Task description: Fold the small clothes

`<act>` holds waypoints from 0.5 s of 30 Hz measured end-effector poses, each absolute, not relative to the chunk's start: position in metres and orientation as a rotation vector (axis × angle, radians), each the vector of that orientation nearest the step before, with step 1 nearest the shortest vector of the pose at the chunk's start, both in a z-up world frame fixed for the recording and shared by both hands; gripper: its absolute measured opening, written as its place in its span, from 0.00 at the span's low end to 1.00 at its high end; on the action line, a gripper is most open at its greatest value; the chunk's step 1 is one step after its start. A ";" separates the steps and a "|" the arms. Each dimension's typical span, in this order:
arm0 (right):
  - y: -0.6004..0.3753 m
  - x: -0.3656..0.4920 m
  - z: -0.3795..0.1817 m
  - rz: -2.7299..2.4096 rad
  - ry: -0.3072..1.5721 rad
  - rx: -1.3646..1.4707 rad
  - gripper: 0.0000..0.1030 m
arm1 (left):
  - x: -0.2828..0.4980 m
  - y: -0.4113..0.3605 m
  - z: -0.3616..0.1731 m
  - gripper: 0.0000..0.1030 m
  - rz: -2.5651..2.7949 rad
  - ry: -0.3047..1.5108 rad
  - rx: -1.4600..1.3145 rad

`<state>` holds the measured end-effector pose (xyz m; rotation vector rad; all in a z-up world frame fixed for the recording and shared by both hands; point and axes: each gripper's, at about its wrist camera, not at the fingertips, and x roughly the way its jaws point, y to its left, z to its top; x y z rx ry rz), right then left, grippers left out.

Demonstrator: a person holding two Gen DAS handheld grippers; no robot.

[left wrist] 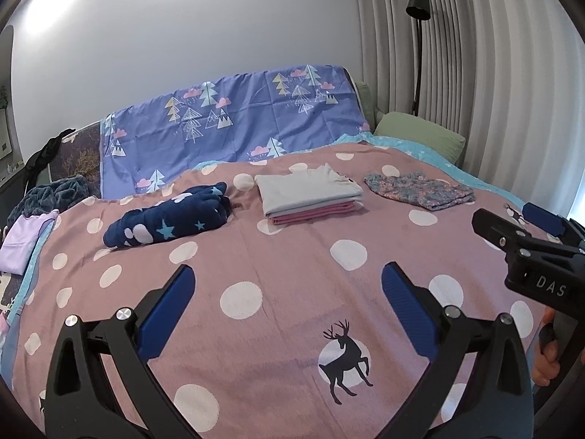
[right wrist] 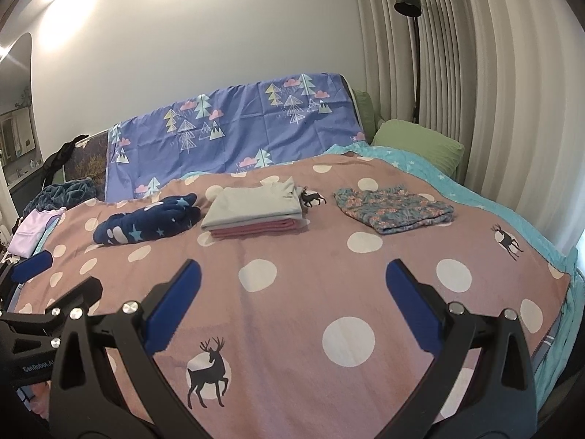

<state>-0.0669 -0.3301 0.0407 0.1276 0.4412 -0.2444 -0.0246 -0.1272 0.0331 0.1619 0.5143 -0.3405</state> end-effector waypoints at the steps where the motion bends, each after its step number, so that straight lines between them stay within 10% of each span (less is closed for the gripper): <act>1: -0.330 -0.066 0.040 -0.244 0.444 0.128 0.98 | -0.025 -0.128 0.033 0.99 -0.344 0.516 0.164; 15: -0.326 -0.053 0.037 -0.229 0.478 0.097 0.98 | -0.015 -0.134 0.030 0.99 -0.344 0.539 0.183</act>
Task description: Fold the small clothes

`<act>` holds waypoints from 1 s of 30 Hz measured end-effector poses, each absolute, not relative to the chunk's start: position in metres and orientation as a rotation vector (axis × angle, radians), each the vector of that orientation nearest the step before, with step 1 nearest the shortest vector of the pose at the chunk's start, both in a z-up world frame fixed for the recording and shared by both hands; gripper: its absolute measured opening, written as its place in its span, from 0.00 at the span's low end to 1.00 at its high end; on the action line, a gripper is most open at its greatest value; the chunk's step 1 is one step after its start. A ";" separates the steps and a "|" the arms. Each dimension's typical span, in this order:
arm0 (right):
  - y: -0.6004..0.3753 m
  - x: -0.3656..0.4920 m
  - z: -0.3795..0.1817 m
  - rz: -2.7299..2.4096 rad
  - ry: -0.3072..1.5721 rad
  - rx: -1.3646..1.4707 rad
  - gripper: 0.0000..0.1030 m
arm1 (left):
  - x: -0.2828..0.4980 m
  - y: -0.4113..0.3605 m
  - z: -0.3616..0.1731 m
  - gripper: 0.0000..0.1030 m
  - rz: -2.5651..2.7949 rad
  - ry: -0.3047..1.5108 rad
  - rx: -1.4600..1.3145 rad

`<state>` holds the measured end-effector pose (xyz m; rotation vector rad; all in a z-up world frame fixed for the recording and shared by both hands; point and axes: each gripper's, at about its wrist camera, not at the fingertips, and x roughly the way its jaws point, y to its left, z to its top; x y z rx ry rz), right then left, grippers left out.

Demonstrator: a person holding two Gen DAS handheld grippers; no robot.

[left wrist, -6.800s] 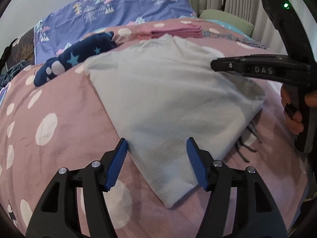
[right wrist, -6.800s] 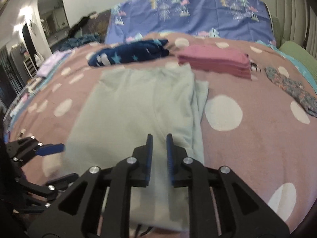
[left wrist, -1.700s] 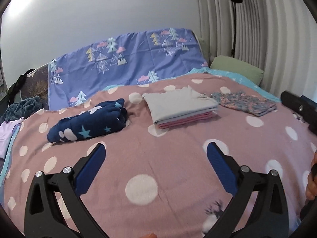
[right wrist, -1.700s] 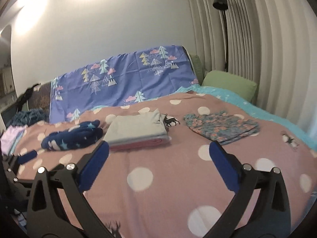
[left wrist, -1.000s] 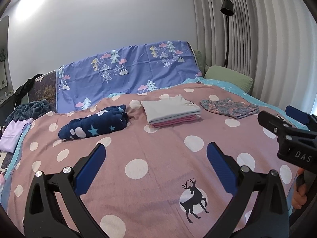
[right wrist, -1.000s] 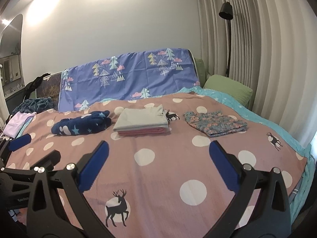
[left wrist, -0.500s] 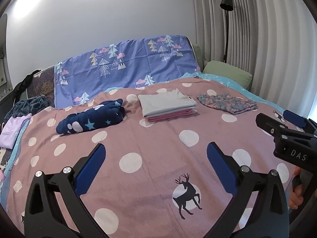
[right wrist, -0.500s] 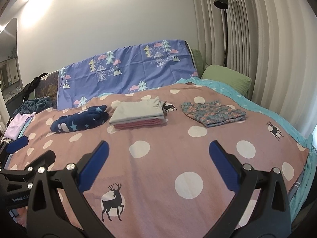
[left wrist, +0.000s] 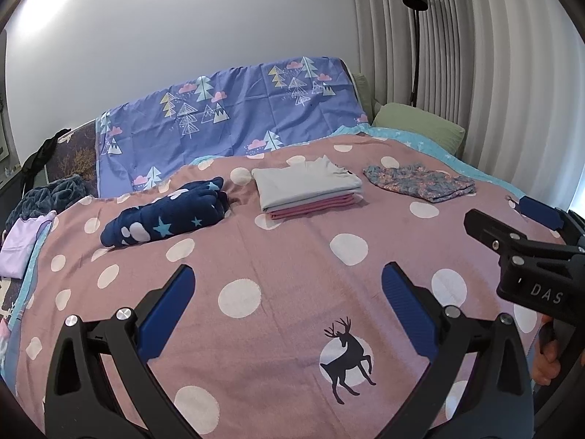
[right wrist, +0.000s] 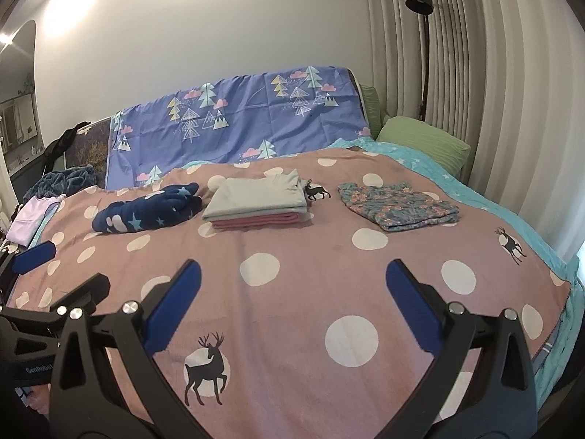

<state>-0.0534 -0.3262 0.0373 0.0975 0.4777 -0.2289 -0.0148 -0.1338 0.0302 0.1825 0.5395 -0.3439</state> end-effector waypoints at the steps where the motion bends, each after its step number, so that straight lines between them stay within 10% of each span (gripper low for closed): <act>1: -0.326 -0.052 0.037 -0.229 0.479 0.098 0.98 | -0.015 -0.134 0.030 0.99 -0.344 0.540 0.183; 30: -0.323 -0.034 0.026 -0.230 0.511 0.081 0.98 | 0.007 -0.130 0.008 0.99 -0.321 0.615 0.190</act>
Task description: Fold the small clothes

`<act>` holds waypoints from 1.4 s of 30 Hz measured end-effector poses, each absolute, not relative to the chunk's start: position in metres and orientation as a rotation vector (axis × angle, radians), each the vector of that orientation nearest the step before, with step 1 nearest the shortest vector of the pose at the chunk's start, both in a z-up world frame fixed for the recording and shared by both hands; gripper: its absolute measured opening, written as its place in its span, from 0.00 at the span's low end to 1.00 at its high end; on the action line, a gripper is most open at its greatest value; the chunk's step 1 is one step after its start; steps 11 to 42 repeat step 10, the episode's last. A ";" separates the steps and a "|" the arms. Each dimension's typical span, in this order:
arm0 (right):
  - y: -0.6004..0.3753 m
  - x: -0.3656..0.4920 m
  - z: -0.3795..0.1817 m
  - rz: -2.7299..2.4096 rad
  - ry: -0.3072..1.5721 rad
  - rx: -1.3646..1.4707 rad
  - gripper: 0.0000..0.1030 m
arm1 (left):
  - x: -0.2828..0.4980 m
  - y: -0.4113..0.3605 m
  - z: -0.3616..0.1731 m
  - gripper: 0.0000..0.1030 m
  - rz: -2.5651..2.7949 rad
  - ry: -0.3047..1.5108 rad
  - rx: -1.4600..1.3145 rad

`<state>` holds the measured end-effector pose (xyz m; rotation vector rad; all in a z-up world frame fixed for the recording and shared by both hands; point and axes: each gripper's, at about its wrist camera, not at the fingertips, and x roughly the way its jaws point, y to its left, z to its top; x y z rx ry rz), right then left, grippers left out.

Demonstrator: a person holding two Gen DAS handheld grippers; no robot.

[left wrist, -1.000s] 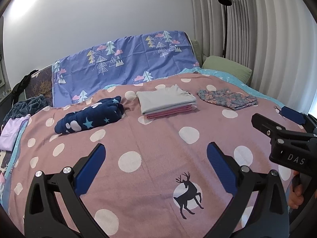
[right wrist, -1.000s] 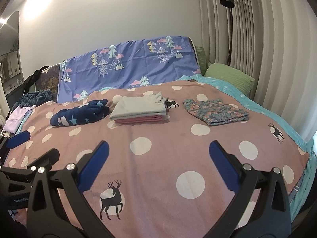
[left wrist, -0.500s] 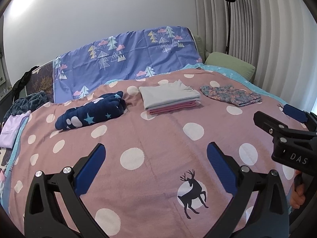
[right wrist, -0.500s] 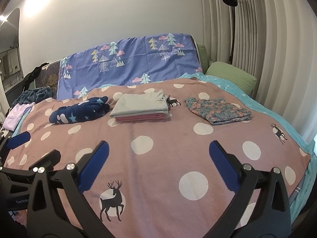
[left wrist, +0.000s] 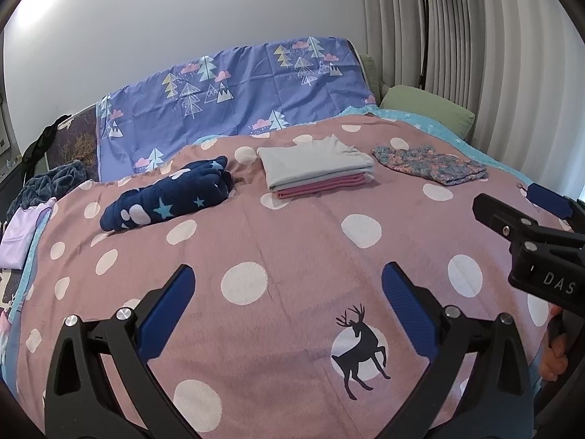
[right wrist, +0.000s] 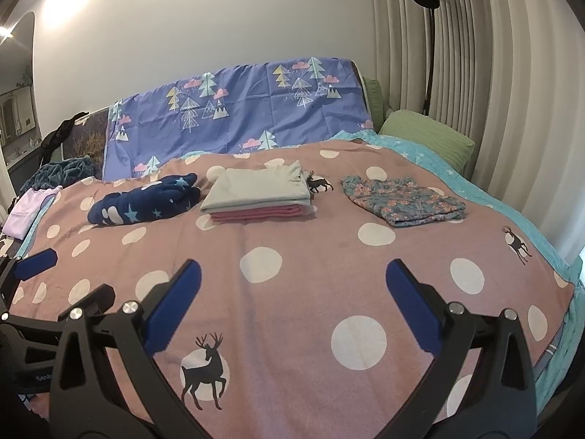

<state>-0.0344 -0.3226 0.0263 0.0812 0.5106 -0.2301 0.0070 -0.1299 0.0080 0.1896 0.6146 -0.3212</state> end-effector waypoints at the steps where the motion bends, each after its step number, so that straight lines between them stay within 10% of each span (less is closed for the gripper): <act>1: -0.322 -0.034 0.026 -0.230 0.510 0.079 0.98 | 0.007 -0.131 0.008 0.99 -0.321 0.616 0.190; 42: -0.321 -0.031 0.024 -0.236 0.512 0.066 0.98 | 0.011 -0.130 0.003 0.99 -0.319 0.629 0.185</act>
